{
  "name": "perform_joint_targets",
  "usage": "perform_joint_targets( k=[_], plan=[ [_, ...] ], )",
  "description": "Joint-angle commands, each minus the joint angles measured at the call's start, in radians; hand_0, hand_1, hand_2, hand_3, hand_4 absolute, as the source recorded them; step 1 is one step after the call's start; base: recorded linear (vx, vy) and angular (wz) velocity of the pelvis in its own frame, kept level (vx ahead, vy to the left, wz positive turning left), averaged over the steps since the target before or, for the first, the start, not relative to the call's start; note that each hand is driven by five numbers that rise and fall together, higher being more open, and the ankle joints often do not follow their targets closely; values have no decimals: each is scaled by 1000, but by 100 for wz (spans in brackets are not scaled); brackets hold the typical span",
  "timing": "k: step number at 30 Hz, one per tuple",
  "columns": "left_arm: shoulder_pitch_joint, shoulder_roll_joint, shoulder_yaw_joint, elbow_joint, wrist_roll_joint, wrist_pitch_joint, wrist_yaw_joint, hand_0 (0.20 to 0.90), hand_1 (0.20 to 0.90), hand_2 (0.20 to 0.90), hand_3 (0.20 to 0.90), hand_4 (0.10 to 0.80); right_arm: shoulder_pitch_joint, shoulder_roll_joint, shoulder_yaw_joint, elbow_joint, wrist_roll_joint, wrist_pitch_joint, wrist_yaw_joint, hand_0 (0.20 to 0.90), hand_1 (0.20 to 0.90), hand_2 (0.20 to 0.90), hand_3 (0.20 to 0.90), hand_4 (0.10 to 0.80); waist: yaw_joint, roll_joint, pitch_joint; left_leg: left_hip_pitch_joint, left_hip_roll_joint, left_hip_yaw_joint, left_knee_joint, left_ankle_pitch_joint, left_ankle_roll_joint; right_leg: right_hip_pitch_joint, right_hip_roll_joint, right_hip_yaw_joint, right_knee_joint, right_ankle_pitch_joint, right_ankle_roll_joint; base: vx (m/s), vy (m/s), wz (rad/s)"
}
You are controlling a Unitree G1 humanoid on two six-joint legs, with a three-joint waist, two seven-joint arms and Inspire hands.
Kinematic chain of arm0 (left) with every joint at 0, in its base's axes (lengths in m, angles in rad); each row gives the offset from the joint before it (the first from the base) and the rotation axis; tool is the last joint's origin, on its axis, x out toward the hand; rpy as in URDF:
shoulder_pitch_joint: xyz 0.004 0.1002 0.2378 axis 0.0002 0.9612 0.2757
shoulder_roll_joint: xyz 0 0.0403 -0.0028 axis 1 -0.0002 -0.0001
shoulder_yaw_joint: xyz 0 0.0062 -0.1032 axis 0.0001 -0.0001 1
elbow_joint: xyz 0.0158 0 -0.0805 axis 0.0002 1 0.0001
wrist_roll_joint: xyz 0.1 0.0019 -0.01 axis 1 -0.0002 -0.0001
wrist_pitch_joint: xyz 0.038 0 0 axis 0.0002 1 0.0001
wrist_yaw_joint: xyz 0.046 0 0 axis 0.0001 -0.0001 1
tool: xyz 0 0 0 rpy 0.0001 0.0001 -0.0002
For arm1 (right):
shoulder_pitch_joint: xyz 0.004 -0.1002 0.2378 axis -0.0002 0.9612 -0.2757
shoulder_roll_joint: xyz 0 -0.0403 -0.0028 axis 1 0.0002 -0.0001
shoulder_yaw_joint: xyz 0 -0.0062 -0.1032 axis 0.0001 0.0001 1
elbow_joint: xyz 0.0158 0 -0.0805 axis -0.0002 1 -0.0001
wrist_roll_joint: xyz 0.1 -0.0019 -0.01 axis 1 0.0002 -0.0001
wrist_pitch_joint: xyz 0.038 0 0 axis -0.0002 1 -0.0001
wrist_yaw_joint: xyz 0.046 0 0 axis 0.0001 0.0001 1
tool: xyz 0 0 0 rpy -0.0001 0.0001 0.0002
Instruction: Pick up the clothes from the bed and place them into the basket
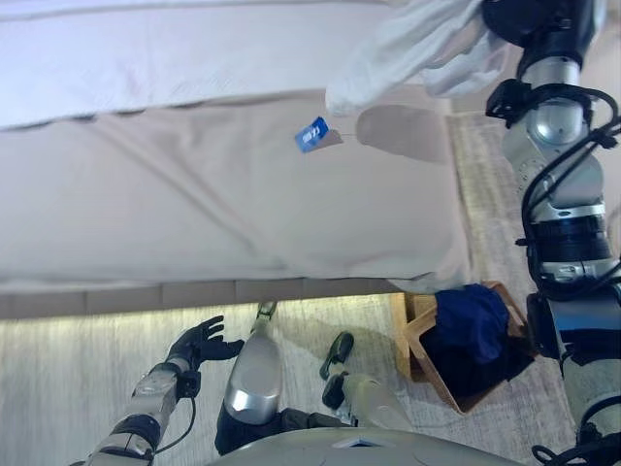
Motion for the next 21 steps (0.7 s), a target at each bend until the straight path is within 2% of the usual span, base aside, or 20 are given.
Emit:
perform_joint_targets(
  k=[1, 8, 14, 17, 21],
  plan=[
    [75, -27, -60, 99, 17, 6, -2, 900, 900, 900, 900, 800, 46, -156, -16, -62, 9, -133, -83, 300, 300, 300, 200, 100, -65, 58, -307, 56, -37, 13, -25, -138, 57, -2, 36, 3, 31, -47, -1, -12, -28, -65],
    [51, -26, -56, 142, 54, 53, -26, 900, 900, 900, 900, 800, 121, -279, -109, -40, -13, -117, -128, 300, 300, 300, 200, 100, -148, 71, -360, 117, -35, 83, -25, -173, 57, 18, 45, 52, 28, -57, -6, -7, -67, -37],
    [42, -20, -67, 131, 69, 90, -37, 900, 900, 900, 900, 800, 227, -318, -124, 53, -103, -35, -6, 300, 300, 300, 200, 100, -190, 81, -370, 149, -30, 116, -22, -185, 54, 28, 53, 83, 18, -55, -9, 6, -105, -27],
    [43, -17, -74, 109, 74, 100, -42, 900, 900, 900, 900, 800, 260, -324, -102, 128, -163, 22, 80, 300, 300, 300, 200, 100, -195, 86, -364, 155, -28, 129, -17, -186, 51, 30, 56, 80, 10, -50, -12, 6, -131, -25],
    [35, -12, -95, 89, 62, 102, -43, 900, 900, 900, 900, 800, 256, -323, -59, 225, -211, 63, 114, 300, 300, 300, 200, 100, -193, 96, -340, 144, -22, 135, -10, -181, 46, 20, 59, 73, 3, -43, -15, -23, -120, -14]
  ],
)
